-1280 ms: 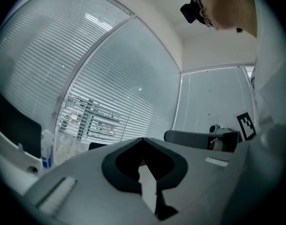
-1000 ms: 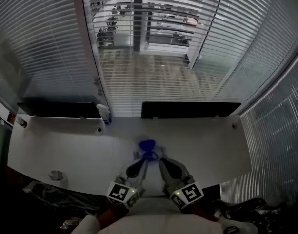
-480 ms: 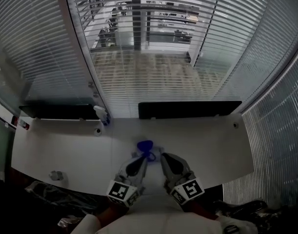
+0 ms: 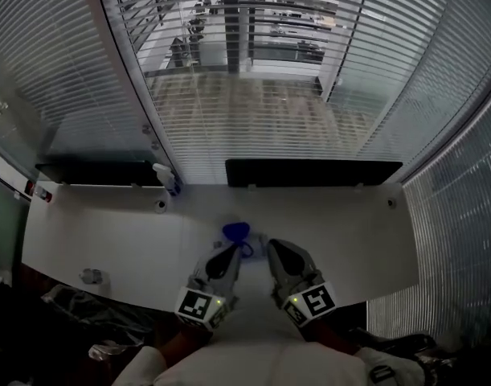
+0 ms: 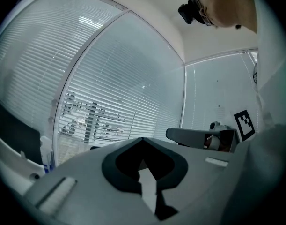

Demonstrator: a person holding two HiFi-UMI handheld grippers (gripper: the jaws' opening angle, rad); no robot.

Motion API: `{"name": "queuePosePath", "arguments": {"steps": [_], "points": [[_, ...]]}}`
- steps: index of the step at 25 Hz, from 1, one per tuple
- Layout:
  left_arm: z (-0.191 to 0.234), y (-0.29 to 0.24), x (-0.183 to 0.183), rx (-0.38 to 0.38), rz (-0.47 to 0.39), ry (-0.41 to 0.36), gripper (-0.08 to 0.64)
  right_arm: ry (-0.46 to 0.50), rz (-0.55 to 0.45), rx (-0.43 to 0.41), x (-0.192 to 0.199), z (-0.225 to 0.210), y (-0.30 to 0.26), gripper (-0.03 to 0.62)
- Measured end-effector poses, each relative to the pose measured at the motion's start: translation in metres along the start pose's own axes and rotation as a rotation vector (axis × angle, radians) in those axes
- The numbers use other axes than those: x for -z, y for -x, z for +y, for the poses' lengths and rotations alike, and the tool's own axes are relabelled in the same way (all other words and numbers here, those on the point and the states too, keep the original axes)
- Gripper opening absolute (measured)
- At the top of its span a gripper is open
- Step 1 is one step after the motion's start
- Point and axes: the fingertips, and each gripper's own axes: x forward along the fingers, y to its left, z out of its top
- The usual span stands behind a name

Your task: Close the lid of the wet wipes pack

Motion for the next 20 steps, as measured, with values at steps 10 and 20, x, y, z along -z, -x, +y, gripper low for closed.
{"name": "queuePosePath", "arguments": {"steps": [10,20], "points": [[0.017,0.000,0.007,-0.027,0.026,0.000,0.002,0.014,0.040,-0.023,0.006,-0.002,-0.015,0.002],[0.048,-0.004,0.038,-0.089,0.078,0.047,0.002,0.101,0.187,-0.068,0.056,-0.007,-0.037,0.002]]}}
